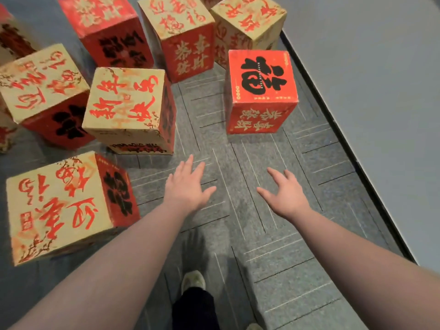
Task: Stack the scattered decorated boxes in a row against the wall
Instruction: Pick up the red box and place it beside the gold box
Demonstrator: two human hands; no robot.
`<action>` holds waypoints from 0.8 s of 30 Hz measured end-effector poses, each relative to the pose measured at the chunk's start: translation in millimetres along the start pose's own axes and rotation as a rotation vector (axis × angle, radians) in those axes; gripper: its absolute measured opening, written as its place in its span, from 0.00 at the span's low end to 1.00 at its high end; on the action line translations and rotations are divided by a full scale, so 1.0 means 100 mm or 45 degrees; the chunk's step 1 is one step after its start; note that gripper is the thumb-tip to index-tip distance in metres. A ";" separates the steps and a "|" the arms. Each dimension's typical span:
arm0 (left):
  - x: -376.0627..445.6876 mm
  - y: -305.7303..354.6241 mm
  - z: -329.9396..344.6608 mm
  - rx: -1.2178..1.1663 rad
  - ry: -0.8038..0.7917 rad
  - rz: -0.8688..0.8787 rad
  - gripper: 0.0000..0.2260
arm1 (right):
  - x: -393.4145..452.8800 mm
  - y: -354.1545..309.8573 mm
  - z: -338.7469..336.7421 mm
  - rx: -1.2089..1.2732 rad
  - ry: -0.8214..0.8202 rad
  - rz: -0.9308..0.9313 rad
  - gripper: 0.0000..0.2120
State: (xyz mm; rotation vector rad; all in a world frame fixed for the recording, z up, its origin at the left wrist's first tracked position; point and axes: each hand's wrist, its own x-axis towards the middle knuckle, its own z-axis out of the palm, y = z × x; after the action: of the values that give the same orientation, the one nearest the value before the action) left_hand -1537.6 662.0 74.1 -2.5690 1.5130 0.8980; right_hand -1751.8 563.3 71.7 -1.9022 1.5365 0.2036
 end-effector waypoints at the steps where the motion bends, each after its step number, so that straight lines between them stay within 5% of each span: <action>1: 0.15 -0.01 -0.06 0.015 -0.025 0.001 0.34 | 0.12 -0.06 -0.01 0.018 -0.003 0.018 0.32; 12: 1.89 0.62 -0.46 0.072 -0.021 0.134 0.34 | 1.89 -0.09 -0.43 0.092 -0.036 0.132 0.34; 24: 3.66 1.28 -0.62 -0.100 0.066 -0.024 0.34 | 3.52 0.25 -1.16 0.108 0.043 0.177 0.34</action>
State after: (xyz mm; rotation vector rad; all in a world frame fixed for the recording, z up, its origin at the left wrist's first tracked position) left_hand -1480.1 285.6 -20.1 -2.6767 1.4927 0.9135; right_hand -1704.5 209.0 -30.5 -1.7433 1.6749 0.1652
